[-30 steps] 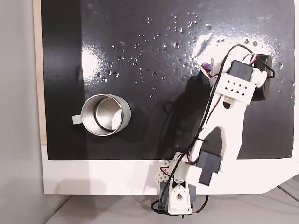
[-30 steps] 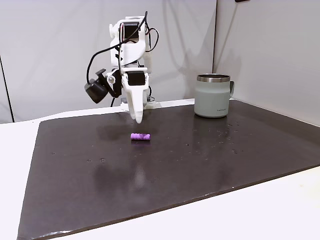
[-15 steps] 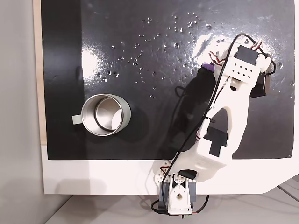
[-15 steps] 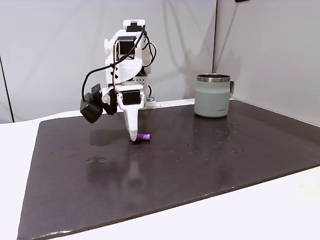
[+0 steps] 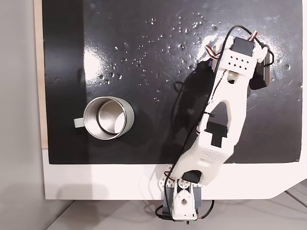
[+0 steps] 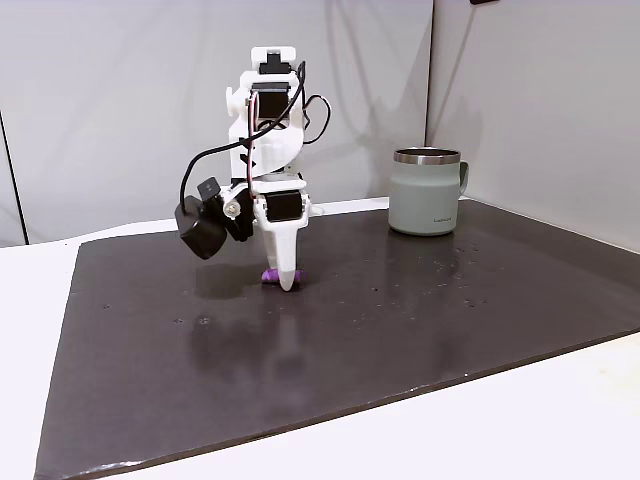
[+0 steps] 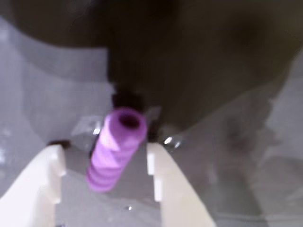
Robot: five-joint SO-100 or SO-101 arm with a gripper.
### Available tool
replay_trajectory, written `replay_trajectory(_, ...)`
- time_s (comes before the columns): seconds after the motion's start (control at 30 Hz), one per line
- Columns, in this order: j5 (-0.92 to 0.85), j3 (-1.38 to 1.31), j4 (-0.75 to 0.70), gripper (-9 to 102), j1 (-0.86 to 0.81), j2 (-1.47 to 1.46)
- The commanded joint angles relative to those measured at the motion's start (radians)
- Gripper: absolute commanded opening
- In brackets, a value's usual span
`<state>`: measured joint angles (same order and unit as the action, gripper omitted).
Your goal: Grasp a pengrip and put it in the cup.
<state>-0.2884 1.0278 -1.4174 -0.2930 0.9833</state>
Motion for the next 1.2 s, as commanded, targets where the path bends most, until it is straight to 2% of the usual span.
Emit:
replay_trajectory(0.0, 0.015, -0.087, -0.044, 16, 0.021, -0.002)
replay_trajectory(0.33, 0.009, -0.109, -0.069, 11, -0.028, -0.017)
replay_trajectory(0.4, 0.006, -0.117, -0.074, 8, -0.035, -0.017)
replay_trajectory(0.47, 0.006, -0.126, -0.078, 0, -0.040, -0.017)
replay_trajectory(0.53, 0.011, -0.144, -0.100, 0, -0.041, -0.017)
replay_trajectory(0.7, 0.048, -0.282, -0.198, 0, -0.023, -0.021)
replay_trajectory(0.83, 0.094, -0.584, -0.383, 0, 0.014, -0.078)
replay_trajectory(1.0, 0.135, -0.563, -0.383, 0, 0.087, 0.126)
replay_trajectory(1.17, 0.166, -0.426, -0.383, 0, 0.216, 0.379)
